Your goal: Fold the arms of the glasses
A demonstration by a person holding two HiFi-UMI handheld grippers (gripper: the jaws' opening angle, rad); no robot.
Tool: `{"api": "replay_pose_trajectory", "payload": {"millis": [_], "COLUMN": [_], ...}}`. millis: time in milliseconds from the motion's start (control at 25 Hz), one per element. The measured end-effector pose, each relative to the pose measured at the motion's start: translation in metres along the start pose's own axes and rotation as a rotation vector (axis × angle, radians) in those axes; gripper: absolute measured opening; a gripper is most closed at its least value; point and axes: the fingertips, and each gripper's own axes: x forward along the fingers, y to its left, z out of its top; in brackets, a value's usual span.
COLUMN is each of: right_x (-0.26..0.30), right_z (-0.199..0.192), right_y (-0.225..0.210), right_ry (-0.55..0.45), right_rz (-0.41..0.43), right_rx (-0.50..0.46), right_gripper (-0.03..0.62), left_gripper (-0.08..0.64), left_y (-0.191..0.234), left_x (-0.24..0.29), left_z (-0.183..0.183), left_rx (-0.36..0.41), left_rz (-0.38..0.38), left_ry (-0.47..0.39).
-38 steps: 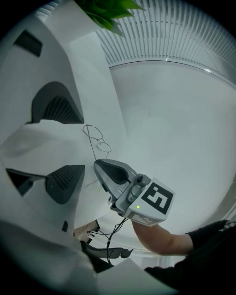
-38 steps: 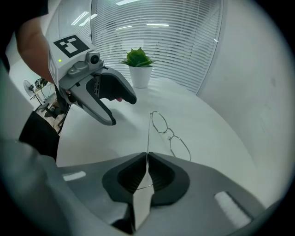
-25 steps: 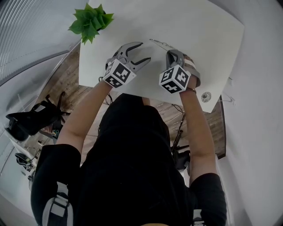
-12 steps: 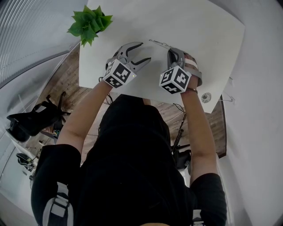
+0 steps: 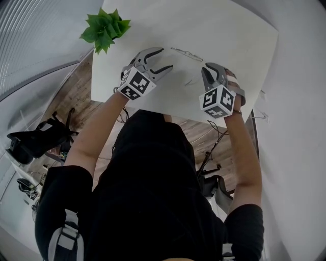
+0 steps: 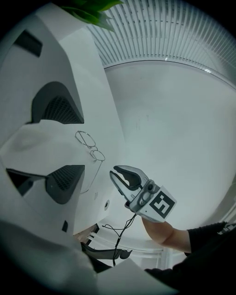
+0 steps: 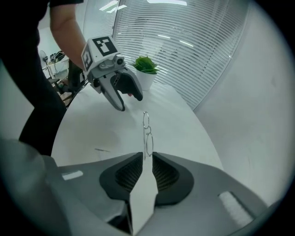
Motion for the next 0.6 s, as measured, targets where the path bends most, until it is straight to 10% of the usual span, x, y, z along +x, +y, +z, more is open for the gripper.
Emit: {"api": "replay_pose_trajectory", "payload": {"millis": [600], "right_x": [0.008], "right_z": [-0.002], "right_y": [0.074], "right_ry": [0.017], "right_rz": [0.344], "right_rx": [-0.532], "right_gripper": [0.143], "left_gripper": [0.284], "left_y": [0.017], "left_x": [0.021], "left_z": [0.017], "left_rx": [0.044], "left_rz": [-0.018], "left_ry": [0.003]}}
